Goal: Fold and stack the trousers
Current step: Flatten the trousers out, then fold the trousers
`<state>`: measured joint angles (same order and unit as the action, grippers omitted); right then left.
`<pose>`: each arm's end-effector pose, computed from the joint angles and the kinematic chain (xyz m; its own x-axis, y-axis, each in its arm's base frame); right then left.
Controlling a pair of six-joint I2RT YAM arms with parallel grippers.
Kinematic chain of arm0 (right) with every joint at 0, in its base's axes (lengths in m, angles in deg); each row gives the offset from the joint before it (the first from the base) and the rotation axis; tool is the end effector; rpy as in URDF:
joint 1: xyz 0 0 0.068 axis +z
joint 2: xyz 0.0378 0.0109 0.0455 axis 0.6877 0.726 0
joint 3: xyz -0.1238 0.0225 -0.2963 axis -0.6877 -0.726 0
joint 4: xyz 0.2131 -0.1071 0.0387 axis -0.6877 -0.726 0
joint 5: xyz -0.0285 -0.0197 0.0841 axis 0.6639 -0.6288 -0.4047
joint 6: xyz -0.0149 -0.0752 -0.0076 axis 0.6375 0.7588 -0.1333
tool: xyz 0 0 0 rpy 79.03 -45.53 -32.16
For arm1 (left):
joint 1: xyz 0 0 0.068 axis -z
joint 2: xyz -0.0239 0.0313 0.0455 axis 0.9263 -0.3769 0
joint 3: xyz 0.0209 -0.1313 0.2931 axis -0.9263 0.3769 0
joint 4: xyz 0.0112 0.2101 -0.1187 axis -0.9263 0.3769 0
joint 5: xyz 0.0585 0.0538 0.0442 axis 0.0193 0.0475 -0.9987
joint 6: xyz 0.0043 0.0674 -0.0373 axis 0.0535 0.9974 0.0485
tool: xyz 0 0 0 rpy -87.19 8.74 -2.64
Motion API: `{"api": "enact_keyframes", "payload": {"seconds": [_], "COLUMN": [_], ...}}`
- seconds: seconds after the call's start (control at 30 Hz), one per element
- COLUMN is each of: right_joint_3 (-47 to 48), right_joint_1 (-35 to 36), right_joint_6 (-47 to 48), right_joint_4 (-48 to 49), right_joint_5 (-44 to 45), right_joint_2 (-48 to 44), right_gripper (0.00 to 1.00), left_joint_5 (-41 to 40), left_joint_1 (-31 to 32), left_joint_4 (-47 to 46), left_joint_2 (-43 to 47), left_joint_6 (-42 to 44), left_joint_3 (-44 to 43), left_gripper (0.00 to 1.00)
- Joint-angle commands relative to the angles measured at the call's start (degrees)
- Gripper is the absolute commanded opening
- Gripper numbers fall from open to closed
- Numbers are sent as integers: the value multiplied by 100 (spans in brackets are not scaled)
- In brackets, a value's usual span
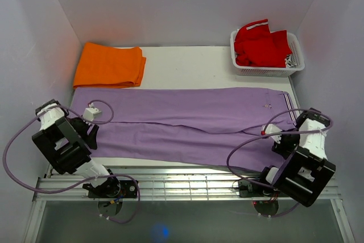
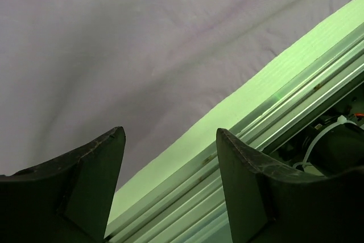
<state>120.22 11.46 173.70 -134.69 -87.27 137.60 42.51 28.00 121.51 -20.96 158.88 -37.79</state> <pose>0.1200 -0.0673 0.2332 -0.3087 -0.9479 -0.0789 -0.9445 0.3153 -0.0918 0.1825 0.1183 0.2404 -0.7859 0.5152 -0.3419 0.6081 0.7441 -0.2765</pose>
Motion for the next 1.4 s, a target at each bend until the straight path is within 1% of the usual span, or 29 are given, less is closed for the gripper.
{"api": "enact_keyframes", "payload": {"seconds": [0.0,0.03,0.07,0.1,0.13,0.2,0.23,0.3,0.4,0.43,0.53,0.57,0.6,0.67,0.7,0.8,0.83,0.9,0.93,1.0,1.03,1.1,1.17,1.2,1.27,1.3,1.33,1.37], "right_joint_3": [-572,-608,-539,-442,-311,155,322,786,1340,1500,2070,2168,2247,2266,2222,1941,1854,1520,1362,713,475,-165,-457,-563,-801,-845,-863,-846], "right_joint_1": [122,149,184,245,289,420,482,649,887,939,1001,993,923,809,756,536,483,308,264,114,62,-35,-53,-53,-53,-53,-53,-53], "right_joint_6": [114,-96,-237,-404,-736,-1211,-1214,-1591,-1960,-2022,-2032,-1962,-1674,-1295,-902,-258,101,454,752,1113,1263,1641,1756,1765,1783,1783,1757,1713], "right_joint_4": [884,1252,1377,1483,1597,1694,1695,1738,1818,1766,1336,1178,854,606,413,87,-114,-378,-527,-416,-258,330,665,945,1271,1569,1650,1703], "right_joint_5": [503,521,530,495,469,372,337,206,65,3,-269,-313,-410,-428,-393,-227,-174,-8,89,370,450,538,547,539,539,539,539,539], "right_joint_2": [277,565,742,936,1329,1874,2052,2325,2729,2774,2749,2687,2600,2196,1855,1326,976,649,343,-158,-326,-582,-767,-776,-750,-680,-610,-557], "right_gripper": [60,60,60,60,60,59,59,59,59,59,59,59,60,61,61,62,63,65,68,72,77,81,82,82,83,82,82,81], "left_joint_5": [-201,-237,-263,-255,-237,-193,-150,17,272,316,491,562,615,668,694,712,686,616,589,502,493,423,361,335,203,159,106,80], "left_joint_1": [39,39,39,57,74,170,206,320,478,514,584,584,584,584,541,453,418,278,233,32,-39,-284,-452,-644,-856,-1127,-1260,-1409], "left_joint_4": [-581,-791,-889,-977,-1169,-1398,-1461,-1592,-1602,-1602,-1348,-1190,-1015,-505,-207,294,392,612,691,762,762,728,666,570,447,316,262,227], "left_joint_2": [-129,-243,-523,-673,-814,-1218,-1333,-1683,-2079,-2151,-2213,-2169,-2117,-1862,-1731,-1133,-993,-623,-535,-324,-271,-227,-235,-279,-306,-323,-367,-393], "left_joint_6": [-71,-167,-273,-474,-580,-904,-1020,-1422,-1767,-1968,-2058,-1910,-1787,-1445,-1312,-855,-732,-443,-310,-29,68,261,499,604,1034,1227,1438,1927], "left_joint_3": [412,448,474,457,431,282,203,-34,-658,-973,-1423,-1659,-1766,-1907,-1916,-1855,-1829,-1654,-1600,-1425,-1372,-1293,-1196,-1161,-1038,-1003,-985,-950], "left_gripper": [75,73,73,72,71,68,68,66,65,65,67,69,72,75,77,80,82,83,84,84,84,85,85,85,85,85,85,85]}}
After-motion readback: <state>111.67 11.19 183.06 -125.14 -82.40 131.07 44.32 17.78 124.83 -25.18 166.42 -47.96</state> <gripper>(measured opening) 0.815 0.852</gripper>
